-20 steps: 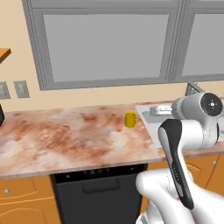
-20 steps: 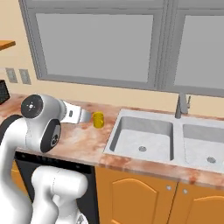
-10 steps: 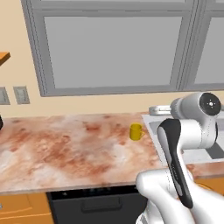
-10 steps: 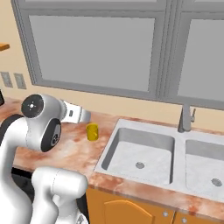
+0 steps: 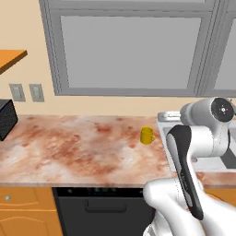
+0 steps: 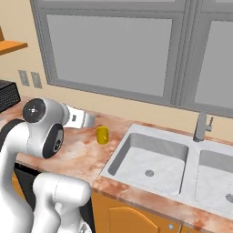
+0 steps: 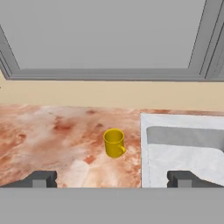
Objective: Clear the mugs and bowl far away from the sink.
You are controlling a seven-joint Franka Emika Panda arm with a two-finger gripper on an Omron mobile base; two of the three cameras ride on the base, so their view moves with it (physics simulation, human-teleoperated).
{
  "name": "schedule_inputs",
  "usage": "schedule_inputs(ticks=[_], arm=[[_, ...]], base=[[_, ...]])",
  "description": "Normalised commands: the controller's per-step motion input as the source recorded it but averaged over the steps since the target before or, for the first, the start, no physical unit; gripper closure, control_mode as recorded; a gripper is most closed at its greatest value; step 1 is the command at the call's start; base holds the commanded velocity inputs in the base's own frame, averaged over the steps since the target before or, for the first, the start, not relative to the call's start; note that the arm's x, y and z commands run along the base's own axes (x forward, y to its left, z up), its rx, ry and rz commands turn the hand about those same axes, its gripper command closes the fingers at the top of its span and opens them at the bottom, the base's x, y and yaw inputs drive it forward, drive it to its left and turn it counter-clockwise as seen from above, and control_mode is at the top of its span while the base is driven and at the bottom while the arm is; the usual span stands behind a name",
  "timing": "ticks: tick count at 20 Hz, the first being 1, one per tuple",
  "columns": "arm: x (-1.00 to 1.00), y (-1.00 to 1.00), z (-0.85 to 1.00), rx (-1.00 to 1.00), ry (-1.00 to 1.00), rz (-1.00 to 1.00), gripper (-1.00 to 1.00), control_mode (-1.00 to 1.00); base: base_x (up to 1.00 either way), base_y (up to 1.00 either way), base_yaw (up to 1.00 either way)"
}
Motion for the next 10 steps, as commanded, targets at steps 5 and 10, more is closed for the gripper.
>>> schedule_inputs(ticks=[5,10], arm=[[0.00,0.00,0.00,0.00,0.00,0.00,-1.00,1.00],[0.23,-0.21,0.09,0.03,0.19,0.05,-1.00,-1.00]], base=[[0.02,-0.42,0.12],[0.04,-0.08,0.01]])
